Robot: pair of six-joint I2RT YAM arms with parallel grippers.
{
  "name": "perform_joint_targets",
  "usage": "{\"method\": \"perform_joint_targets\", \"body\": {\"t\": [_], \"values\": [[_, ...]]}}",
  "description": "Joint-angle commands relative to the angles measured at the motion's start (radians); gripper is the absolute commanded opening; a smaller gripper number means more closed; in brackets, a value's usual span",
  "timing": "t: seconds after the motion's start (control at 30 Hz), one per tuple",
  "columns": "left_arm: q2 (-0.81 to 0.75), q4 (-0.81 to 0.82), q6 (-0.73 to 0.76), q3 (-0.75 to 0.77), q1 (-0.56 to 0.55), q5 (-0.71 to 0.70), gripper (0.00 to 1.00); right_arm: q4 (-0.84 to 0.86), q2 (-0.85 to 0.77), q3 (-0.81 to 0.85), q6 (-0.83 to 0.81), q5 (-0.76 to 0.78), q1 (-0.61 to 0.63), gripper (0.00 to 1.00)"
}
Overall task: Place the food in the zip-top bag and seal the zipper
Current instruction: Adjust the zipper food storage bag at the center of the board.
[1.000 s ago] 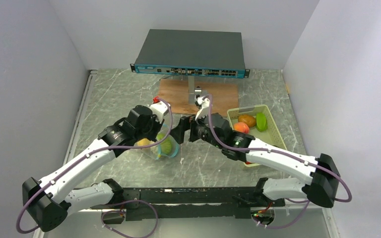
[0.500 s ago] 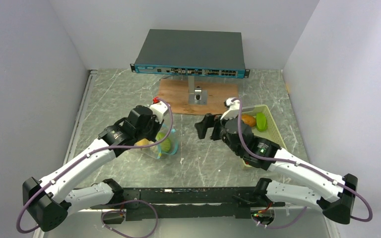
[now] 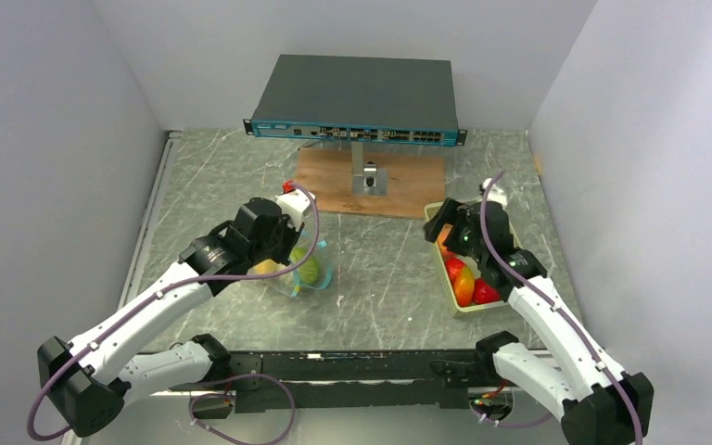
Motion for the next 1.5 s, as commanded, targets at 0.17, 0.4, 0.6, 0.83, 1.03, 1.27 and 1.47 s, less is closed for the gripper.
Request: {"method": "perform_joint_targets", "body": {"t": [0.17, 0.4, 0.6, 0.83, 1.03, 1.27, 1.47], "values": [[-0.027, 0.021, -0.018, 0.044, -0.003, 0.022, 0.00, 0.466, 0.076, -0.123, -0.119, -0.390, 0.448, 0.89], [-0.031, 0.023, -0.017, 0.039, -0.002, -0.003, 0.00, 0.887, 0.386, -0.254, 0.072, -0.290, 0.563, 0.64], [-0.034, 0.026, -0.013, 0.037, -0.002, -0.004, 0.00, 1.156, 0.547, -0.269, 0.117, -0.267, 0.615, 0.65], [-0.048, 0.033, -0.013, 0.030, -0.003, -0.007, 0.00, 1.198, 0.700, -0.222, 0.200, -0.133, 0.655, 0.59], [-0.053, 0.036, -0.013, 0.027, -0.003, -0.009, 0.00, 1.182, 0.770, -0.163, 0.181, -0.099, 0.680, 0.58], [-0.057, 0.037, -0.013, 0.026, -0.003, -0.008, 0.00, 1.214, 0.838, -0.122, 0.194, -0.128, 0.693, 0.50], [-0.050, 0.027, -0.013, 0.030, -0.003, -0.031, 0.00, 1.171, 0.821, -0.092, 0.206, -0.167, 0.695, 0.23]]}}
